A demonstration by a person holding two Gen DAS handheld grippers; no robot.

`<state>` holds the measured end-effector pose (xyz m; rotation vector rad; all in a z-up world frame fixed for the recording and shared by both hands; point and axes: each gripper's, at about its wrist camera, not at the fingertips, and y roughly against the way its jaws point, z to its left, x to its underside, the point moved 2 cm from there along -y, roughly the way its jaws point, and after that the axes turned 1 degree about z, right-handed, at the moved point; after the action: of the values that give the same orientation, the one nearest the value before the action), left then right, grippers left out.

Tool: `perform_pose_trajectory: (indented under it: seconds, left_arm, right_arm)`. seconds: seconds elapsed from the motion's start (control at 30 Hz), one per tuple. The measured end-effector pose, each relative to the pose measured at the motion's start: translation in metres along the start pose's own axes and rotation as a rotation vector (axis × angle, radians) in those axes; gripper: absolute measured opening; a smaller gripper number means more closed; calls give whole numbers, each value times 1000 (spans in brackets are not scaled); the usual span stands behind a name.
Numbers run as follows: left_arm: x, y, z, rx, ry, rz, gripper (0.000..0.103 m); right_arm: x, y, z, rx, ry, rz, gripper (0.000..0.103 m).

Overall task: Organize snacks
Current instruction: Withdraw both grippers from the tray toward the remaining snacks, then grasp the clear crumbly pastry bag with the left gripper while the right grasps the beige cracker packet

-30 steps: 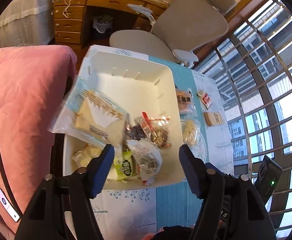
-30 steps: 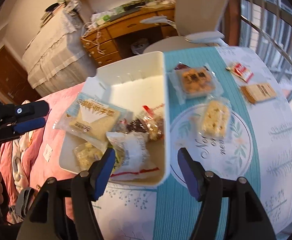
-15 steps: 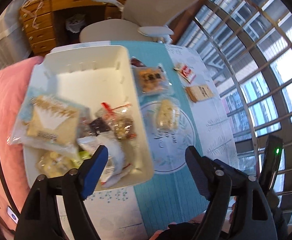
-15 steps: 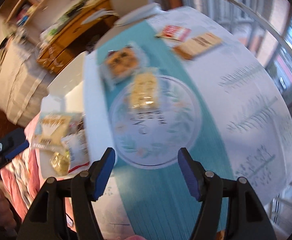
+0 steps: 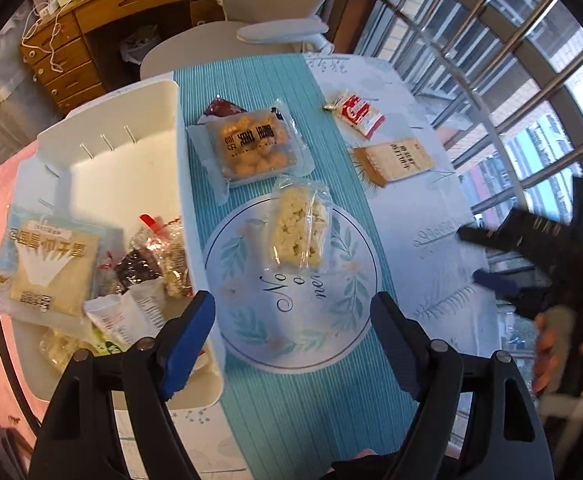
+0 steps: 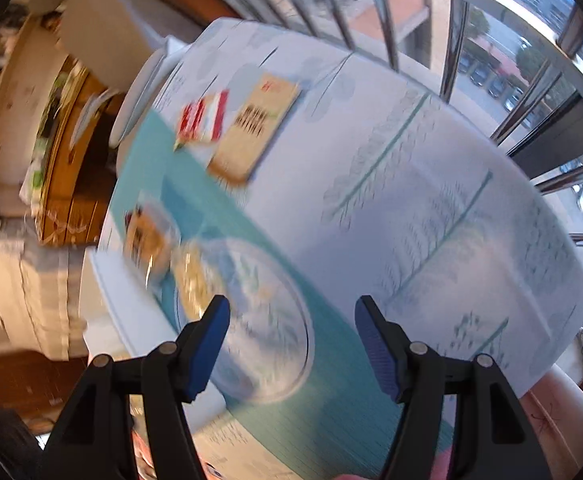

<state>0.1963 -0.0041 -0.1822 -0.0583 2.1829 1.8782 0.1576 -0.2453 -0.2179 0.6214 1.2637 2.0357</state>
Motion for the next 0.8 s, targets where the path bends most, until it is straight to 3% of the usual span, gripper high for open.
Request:
perform_pose_trajectory:
  seconds: [0.43,0.8]
  left_arm:
    - [-30,-73,-31,-109,90,78,79]
    - [-33,-121,-27,-150,145,175,79]
  right_arm:
    - [-110,-49,26,21,-94,32,65]
    - [-140,-91,49,96,-138,90,65]
